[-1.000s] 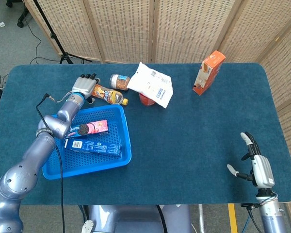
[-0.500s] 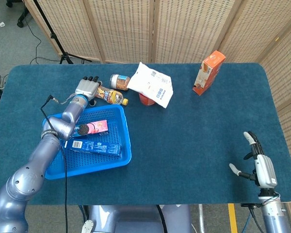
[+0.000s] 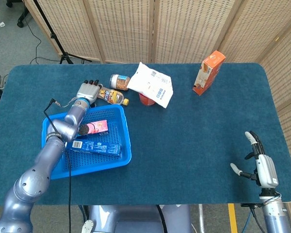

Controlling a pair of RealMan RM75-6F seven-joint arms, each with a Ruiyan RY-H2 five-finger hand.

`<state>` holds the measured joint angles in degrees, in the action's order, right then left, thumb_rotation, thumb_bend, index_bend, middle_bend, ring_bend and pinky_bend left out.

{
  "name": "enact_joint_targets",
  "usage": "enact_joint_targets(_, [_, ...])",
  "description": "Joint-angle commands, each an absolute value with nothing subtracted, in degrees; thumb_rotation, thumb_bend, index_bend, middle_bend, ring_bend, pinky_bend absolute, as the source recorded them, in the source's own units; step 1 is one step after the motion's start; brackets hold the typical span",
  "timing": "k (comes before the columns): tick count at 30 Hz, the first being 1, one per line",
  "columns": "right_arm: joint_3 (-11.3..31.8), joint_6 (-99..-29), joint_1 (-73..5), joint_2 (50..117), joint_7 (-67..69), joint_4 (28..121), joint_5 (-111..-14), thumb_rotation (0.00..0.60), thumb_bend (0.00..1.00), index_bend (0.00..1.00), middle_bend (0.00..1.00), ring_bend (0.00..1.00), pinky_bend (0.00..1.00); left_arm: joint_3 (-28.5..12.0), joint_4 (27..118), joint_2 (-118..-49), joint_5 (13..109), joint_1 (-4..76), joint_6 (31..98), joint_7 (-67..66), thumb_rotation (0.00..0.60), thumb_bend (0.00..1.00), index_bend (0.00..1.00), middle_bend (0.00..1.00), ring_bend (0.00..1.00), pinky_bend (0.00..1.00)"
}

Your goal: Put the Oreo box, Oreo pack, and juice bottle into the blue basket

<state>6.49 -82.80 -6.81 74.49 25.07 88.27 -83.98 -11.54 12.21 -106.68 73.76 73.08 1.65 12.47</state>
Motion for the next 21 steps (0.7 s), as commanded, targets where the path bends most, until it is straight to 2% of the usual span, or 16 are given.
enact_joint_targets(1, [6.4,-82.7,-6.8,74.5,25.2,88.2,-84.0,0.6,0.23,0.0,0.0,0.0,0.46,-11.7,11.7,-107.3,73.8,72.8,2.6,12.1,0.6,0.33,0.17,0.0,0.0,0.09])
enact_joint_targets(8, [6.5,-82.9,-6.8,74.5,25.3,88.3,-84.2,0.6,0.23,0.0,0.0,0.0,0.46,-12.3,12.3,-107.1,73.8,72.7,3.4,12.0,0.6,0.34,0.19,0.0,0.02,0.09])
enact_joint_targets(15, [6.4,-83.6,-6.6,74.3,25.1,88.8,-84.8,0.6,0.24,0.0,0.0,0.0,0.46,-12.5,13.7,-106.2,74.1,72.6,4.1,11.9,0.6,0.35,0.29,0.09,0.12,0.16])
enact_joint_targets(21, [6.2,-83.6,-6.7,74.3,25.2,89.0,-85.1,0.6,0.24,0.0,0.0,0.0,0.46,-12.5,15.0,-105.2,74.5,72.5,3.8,11.8,0.6,0.35,0.33,0.14,0.16,0.2])
